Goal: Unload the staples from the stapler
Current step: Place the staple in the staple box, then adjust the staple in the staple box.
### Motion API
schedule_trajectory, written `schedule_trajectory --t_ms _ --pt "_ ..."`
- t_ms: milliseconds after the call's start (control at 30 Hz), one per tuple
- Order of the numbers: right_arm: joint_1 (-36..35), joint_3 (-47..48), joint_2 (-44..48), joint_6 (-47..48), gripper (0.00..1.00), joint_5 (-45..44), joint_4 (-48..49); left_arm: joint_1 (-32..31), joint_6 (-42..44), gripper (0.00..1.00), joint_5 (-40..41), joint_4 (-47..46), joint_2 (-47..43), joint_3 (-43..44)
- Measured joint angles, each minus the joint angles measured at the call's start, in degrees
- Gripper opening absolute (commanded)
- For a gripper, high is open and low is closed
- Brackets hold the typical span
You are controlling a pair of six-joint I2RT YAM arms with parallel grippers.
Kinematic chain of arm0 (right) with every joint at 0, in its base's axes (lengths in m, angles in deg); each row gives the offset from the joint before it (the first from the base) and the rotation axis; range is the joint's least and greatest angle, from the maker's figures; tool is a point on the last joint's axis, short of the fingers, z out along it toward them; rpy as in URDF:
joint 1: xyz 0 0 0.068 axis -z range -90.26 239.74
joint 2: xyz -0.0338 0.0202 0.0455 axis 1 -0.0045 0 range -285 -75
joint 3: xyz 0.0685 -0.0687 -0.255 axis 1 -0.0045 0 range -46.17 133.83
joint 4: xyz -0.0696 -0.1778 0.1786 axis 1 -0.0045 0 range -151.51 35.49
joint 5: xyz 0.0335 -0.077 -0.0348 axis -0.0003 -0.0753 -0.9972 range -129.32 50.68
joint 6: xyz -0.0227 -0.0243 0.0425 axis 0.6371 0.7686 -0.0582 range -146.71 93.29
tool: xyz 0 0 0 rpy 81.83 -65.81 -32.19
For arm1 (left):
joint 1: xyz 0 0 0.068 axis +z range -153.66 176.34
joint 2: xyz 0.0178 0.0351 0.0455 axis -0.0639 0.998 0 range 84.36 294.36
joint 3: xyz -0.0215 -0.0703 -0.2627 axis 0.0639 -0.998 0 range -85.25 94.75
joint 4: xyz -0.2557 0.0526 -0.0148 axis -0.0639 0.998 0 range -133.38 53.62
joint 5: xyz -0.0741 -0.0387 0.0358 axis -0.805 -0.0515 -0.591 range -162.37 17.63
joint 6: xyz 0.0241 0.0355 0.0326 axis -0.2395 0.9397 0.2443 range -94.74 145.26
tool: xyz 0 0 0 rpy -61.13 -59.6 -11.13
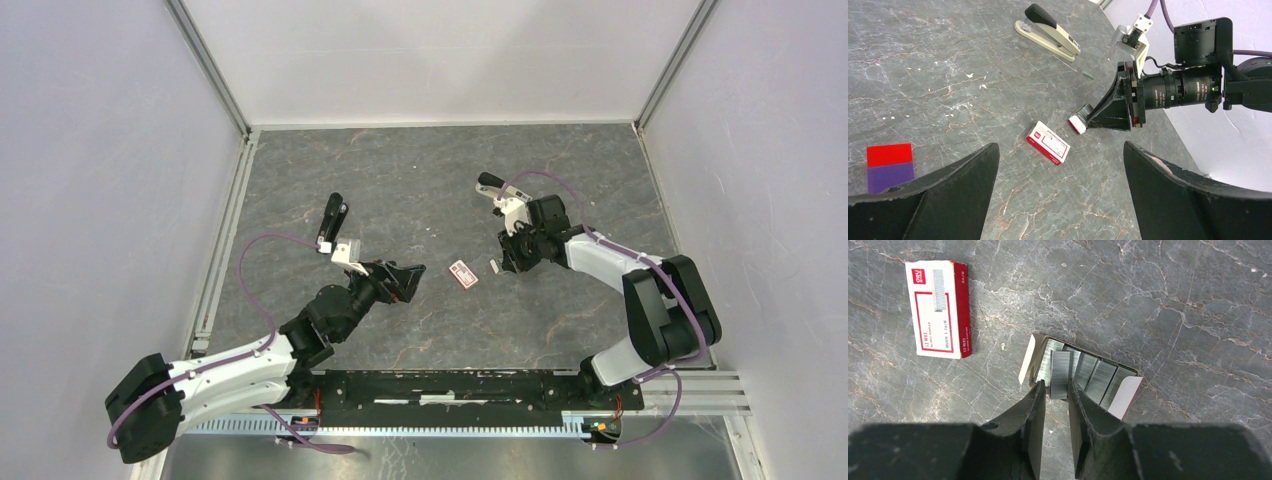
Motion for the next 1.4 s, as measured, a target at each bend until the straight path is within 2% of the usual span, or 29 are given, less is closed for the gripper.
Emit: schedule_trajectory --t_ms 1067,1400 --pt "-0.3 0.0 2.2 -0.6 0.29 1.3 0.9 0.0 0.0 0.99 0.0 0.0 -0.6 -0.8" --pt "-0.3 0.0 2.1 -0.6 0.25 1.3 0.9 0.0 0.0 0.99 0.0 0.1 -1.5 -0.9"
